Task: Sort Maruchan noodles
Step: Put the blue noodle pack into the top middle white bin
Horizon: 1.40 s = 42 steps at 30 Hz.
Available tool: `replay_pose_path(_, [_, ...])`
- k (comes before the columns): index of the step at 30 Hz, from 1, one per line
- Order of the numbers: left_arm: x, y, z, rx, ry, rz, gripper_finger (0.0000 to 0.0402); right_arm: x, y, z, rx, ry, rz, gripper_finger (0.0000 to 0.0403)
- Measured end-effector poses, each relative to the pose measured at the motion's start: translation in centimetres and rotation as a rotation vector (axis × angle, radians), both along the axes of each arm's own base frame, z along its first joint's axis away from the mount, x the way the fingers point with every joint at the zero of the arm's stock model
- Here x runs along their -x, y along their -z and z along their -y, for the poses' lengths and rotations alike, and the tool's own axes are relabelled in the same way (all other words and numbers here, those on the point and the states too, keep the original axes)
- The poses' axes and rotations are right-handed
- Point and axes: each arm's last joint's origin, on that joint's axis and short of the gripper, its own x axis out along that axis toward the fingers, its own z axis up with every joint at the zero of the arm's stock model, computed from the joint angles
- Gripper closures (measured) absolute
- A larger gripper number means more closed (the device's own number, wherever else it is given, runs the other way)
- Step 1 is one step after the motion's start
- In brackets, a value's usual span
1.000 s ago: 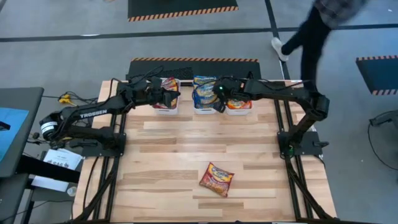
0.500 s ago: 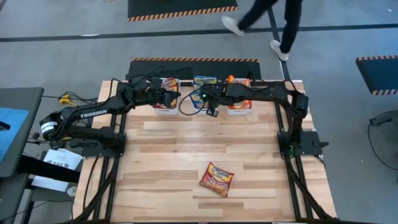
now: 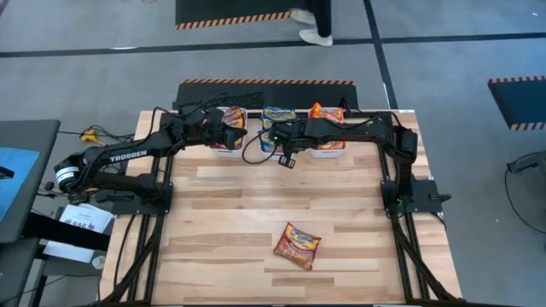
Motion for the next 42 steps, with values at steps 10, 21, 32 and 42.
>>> replay_pose_path(10, [0.0, 0.0, 0.1, 0.007, 0.031, 0.005, 0.0343, 0.3, 0.8, 0.9, -0.128, 0.020, 0.007, 0.0395])
replay_pose_path(21, [0.0, 0.0, 0.1, 0.010, 0.030, 0.007, 0.0343, 0.3, 0.9, 1.0, -0.165, 0.012, 0.013, 0.0341])
replay_pose_path(32, [0.0, 0.0, 0.1, 0.029, 0.023, 0.016, 0.0343, 0.9, 0.2, 1.1, -0.194, 0.021, -0.041, 0.0242])
replay_pose_path(42, [0.0, 0.0, 0.1, 0.031, 0.016, 0.017, 0.0343, 2.0, -1.7, 0.9, -0.232, 0.037, -0.166, 0.0216])
